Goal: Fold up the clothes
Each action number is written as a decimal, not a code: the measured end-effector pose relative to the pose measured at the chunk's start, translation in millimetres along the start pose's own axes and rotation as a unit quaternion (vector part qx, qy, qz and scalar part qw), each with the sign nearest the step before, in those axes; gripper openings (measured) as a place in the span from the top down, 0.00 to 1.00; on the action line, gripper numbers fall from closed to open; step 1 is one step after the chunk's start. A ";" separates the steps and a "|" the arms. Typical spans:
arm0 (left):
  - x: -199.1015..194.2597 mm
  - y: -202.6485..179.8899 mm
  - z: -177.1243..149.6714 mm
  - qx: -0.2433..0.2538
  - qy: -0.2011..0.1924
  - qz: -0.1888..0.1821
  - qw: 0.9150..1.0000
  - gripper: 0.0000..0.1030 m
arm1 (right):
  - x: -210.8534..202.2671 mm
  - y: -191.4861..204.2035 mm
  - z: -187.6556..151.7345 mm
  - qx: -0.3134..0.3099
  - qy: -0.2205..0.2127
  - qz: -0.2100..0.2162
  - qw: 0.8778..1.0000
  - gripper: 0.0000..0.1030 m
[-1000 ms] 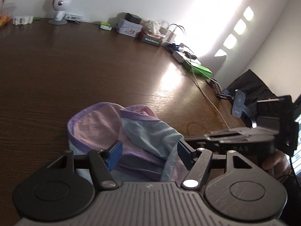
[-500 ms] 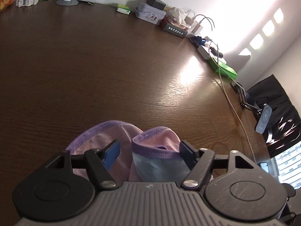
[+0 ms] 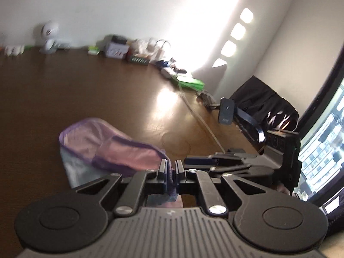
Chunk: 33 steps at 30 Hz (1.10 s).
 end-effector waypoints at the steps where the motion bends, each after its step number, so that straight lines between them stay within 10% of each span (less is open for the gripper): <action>1: -2.5 11.0 -7.1 -0.025 -0.002 0.016 1.000 0.94 | 0.7 2.7 1.0 -0.007 0.002 0.005 1.000 0.55; 7: -26.0 50.9 -16.2 -0.119 -0.056 0.050 0.990 0.94 | 18.7 37.3 9.5 -0.086 0.030 0.047 0.995 0.55; 15: -29.0 55.0 -19.6 -0.107 -0.053 0.048 0.992 0.94 | 55.8 53.0 53.7 -0.123 0.048 0.031 0.991 0.49; 20: -30.8 58.7 -22.4 -0.098 -0.058 0.058 0.992 0.94 | 119.6 39.3 64.2 -0.221 0.147 -0.002 0.964 0.50; 22: -31.9 60.8 -21.6 -0.092 -0.061 0.062 0.992 0.94 | 132.9 39.5 58.3 -0.239 0.184 0.002 0.954 0.57; 24: -31.6 65.2 -19.7 -0.090 -0.061 0.070 0.992 0.94 | 145.6 39.7 52.3 -0.255 0.221 0.007 0.941 0.98; 25: -31.4 67.3 -18.9 -0.088 -0.060 0.076 0.991 0.94 | 151.7 39.8 49.4 -0.263 0.239 0.009 0.935 0.98; 33: -12.6 70.1 -31.9 -0.065 -0.028 0.153 0.986 0.71 | 27.7 70.5 81.5 -0.283 0.022 -0.165 0.945 1.00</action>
Point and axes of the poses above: each gripper's, at about its wrist camera, not at the fingertips, and x roughly the way its jaws point, y to its left, z to its top, the point moved 8 cm from there along x, roughly the way its jaws point, and after that the axes turned 6 degrees about z, right-handed, at the moved point
